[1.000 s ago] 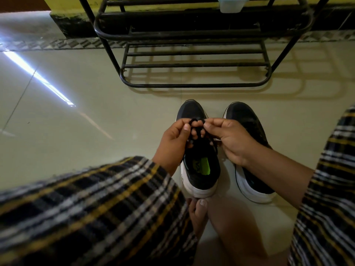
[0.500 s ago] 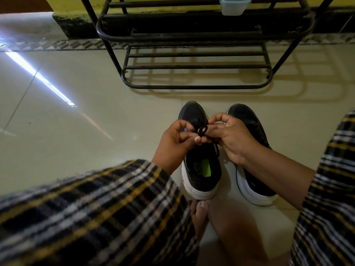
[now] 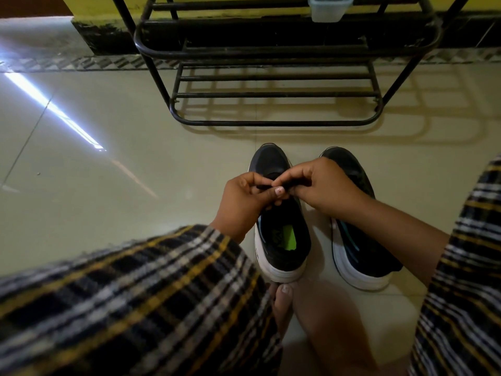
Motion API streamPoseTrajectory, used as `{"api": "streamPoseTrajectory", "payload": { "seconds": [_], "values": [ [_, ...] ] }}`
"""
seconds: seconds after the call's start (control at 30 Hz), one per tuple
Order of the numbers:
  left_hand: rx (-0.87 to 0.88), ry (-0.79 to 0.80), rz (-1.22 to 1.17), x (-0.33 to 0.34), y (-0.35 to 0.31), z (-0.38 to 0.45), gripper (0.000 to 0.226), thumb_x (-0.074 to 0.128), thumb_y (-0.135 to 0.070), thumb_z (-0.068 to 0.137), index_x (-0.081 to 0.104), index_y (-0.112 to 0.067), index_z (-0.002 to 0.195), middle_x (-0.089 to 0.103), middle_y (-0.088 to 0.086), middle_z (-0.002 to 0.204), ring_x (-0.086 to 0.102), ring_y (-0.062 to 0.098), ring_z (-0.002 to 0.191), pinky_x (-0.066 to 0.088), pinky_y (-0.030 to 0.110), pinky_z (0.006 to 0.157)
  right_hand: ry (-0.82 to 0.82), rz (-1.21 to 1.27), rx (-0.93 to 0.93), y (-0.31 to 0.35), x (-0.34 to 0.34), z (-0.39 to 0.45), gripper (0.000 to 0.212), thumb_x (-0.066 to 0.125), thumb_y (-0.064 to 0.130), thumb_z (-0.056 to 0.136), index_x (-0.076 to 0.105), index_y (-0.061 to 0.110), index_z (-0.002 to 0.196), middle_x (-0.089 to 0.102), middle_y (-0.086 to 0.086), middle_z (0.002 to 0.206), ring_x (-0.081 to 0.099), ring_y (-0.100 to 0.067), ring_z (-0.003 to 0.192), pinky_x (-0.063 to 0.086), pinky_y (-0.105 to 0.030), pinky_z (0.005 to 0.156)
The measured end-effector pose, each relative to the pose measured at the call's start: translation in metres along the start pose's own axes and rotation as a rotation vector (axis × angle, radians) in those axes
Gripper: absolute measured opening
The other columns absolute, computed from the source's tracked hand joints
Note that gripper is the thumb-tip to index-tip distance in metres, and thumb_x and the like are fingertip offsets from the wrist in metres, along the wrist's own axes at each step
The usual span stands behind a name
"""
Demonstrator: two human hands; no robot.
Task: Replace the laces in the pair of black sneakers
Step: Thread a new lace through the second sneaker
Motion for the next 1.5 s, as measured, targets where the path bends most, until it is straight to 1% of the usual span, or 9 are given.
{"api": "streamPoseTrajectory", "payload": {
  "seconds": [0.13, 0.27, 0.47, 0.63, 0.77, 0.97, 1.07, 1.2, 1.5],
  "values": [
    [-0.012, -0.027, -0.044, -0.001, 0.002, 0.0, 0.005, 0.065, -0.001, 0.082, 0.061, -0.002, 0.081, 0.066, 0.005, 0.06, 0.063, 0.01, 0.056, 0.054, 0.021, 0.06, 0.069, -0.051, -0.027, 0.002, -0.003, 0.0, 0.025, 0.07, 0.005, 0.08, 0.073, 0.021, 0.1, 0.071, 0.01, 0.082, 0.065, 0.008, 0.079, 0.053, -0.013, 0.077],
    [-0.003, 0.054, -0.069, 0.003, 0.001, -0.001, 0.005, 0.058, 0.002, 0.087, 0.058, -0.003, 0.084, 0.068, -0.002, 0.062, 0.063, 0.006, 0.058, 0.051, 0.017, 0.059, -0.067, -0.051, -0.102, 0.0, -0.007, 0.0, 0.014, 0.071, 0.009, 0.081, 0.076, 0.016, 0.092, 0.074, 0.002, 0.079, 0.068, -0.001, 0.075, 0.054, -0.016, 0.075],
    [0.023, 0.136, -0.002, 0.002, -0.005, -0.002, 0.008, 0.049, 0.002, 0.093, 0.053, -0.002, 0.086, 0.069, -0.006, 0.062, 0.064, 0.001, 0.062, 0.051, 0.016, 0.063, -0.074, 0.193, 0.064, -0.013, -0.002, 0.001, 0.014, 0.065, 0.001, 0.084, 0.073, 0.011, 0.089, 0.072, 0.0, 0.077, 0.07, -0.006, 0.072, 0.052, -0.014, 0.07],
    [0.048, 0.168, 0.077, 0.002, -0.012, -0.003, 0.024, 0.054, 0.006, 0.089, 0.048, 0.001, 0.111, 0.067, 0.007, 0.082, 0.067, 0.003, 0.072, 0.054, 0.016, 0.072, -0.018, 0.1, 0.071, -0.013, 0.001, 0.002, 0.015, 0.066, 0.006, 0.084, 0.072, 0.019, 0.088, 0.071, 0.004, 0.076, 0.066, 0.001, 0.074, 0.048, -0.007, 0.072],
    [0.014, 0.172, 0.132, 0.003, -0.011, -0.003, 0.032, 0.05, 0.002, 0.093, 0.038, -0.013, 0.118, 0.066, 0.002, 0.08, 0.065, 0.002, 0.073, 0.052, 0.016, 0.073, -0.024, 0.335, 0.166, -0.018, 0.005, 0.0, 0.014, 0.061, 0.0, 0.086, 0.068, 0.012, 0.083, 0.069, -0.005, 0.072, 0.068, -0.004, 0.068, 0.052, -0.013, 0.07],
    [-0.027, 0.212, 0.107, 0.001, -0.003, 0.003, 0.016, 0.038, -0.001, 0.099, 0.038, -0.007, 0.114, 0.055, 0.004, 0.076, 0.052, 0.015, 0.072, 0.045, 0.018, 0.066, -0.018, 0.583, 0.168, -0.021, 0.015, -0.004, 0.017, 0.054, -0.007, 0.088, 0.064, 0.006, 0.085, 0.068, -0.006, 0.074, 0.069, -0.01, 0.071, 0.053, -0.016, 0.07],
    [-0.068, 0.223, 0.043, 0.001, -0.001, 0.005, 0.014, 0.042, -0.003, 0.097, 0.038, -0.005, 0.111, 0.053, 0.005, 0.075, 0.053, 0.008, 0.062, 0.045, 0.013, 0.058, -0.013, 0.366, 0.049, -0.02, 0.012, -0.002, 0.016, 0.059, -0.002, 0.086, 0.067, 0.011, 0.087, 0.07, -0.004, 0.081, 0.069, -0.013, 0.082, 0.054, -0.023, 0.082],
    [-0.113, 0.225, -0.083, 0.001, 0.003, 0.005, 0.021, 0.051, 0.001, 0.091, 0.041, -0.007, 0.108, 0.055, 0.006, 0.076, 0.056, 0.007, 0.06, 0.045, 0.016, 0.057, -0.051, -0.025, -0.15, -0.008, 0.003, 0.002, 0.01, 0.07, 0.008, 0.08, 0.073, 0.017, 0.084, 0.064, 0.016, 0.077, 0.061, 0.001, 0.076, 0.047, -0.013, 0.073],
    [0.016, 0.17, 0.01, -0.009, 0.002, 0.006, 0.031, 0.059, 0.013, 0.082, 0.047, -0.005, 0.105, 0.062, 0.01, 0.078, 0.065, 0.009, 0.072, 0.054, 0.019, 0.072, 0.011, -0.183, -0.068, -0.007, 0.004, 0.006, 0.011, 0.07, 0.017, 0.081, 0.072, 0.017, 0.092, 0.059, 0.014, 0.077, 0.056, 0.002, 0.075, 0.045, -0.014, 0.071]
  ]
}}
Point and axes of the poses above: each hand's wrist, its own z-axis towards the middle knuckle, its own x-axis out of the palm, y = z × x, the point moved 5 cm from there along z, towards the middle knuckle
